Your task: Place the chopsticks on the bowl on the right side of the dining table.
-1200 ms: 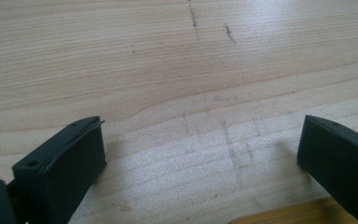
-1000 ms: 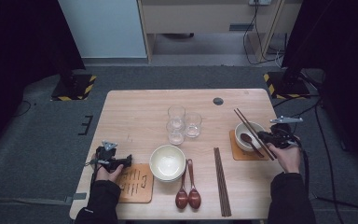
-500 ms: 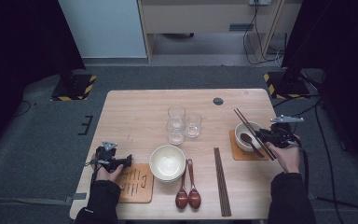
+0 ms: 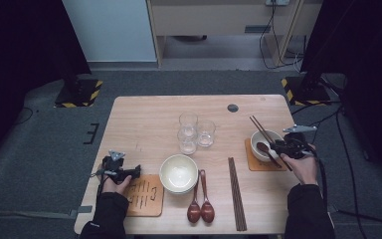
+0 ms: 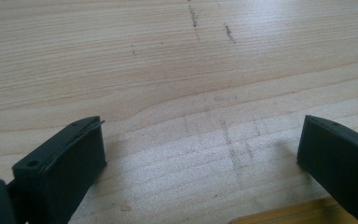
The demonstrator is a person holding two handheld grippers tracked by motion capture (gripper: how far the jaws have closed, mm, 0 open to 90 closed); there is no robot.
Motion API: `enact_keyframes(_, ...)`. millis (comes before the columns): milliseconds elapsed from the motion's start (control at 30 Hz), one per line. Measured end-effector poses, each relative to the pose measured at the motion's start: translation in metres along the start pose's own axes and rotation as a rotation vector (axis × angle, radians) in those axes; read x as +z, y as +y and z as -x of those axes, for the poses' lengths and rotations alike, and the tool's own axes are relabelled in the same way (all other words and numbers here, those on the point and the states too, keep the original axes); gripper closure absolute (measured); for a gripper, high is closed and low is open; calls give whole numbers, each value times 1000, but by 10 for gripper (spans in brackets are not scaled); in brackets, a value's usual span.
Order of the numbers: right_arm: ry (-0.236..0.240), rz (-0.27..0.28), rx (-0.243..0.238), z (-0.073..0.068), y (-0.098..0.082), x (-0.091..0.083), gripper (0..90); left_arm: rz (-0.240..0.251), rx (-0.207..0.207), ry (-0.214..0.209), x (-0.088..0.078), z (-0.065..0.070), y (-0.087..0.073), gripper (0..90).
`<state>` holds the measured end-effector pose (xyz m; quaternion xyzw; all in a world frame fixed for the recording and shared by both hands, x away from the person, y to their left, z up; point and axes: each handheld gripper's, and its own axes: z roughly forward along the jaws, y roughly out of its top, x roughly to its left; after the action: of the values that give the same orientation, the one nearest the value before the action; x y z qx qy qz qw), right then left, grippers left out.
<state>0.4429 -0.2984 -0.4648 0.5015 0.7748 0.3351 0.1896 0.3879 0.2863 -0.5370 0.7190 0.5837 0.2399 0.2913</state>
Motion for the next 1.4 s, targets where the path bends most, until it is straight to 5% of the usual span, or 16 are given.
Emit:
enact_keyframes(200, 5, -20, -6, 1, -1, 0, 773, 0, 0, 0, 0, 0, 0, 0)
enact_keyframes(833, 53, -23, -67, -3, -3, -3, 773, 0, 0, 0, 0, 0, 0, 0)
enact_keyframes(1067, 50, 0, -56, -4, -2, -7, 691, 0, 0, 0, 0, 0, 0, 0)
enact_keyframes(1400, 15, 101, -22, -13, -3, -39, 681, 0, 0, 0, 0, 0, 0, 0)
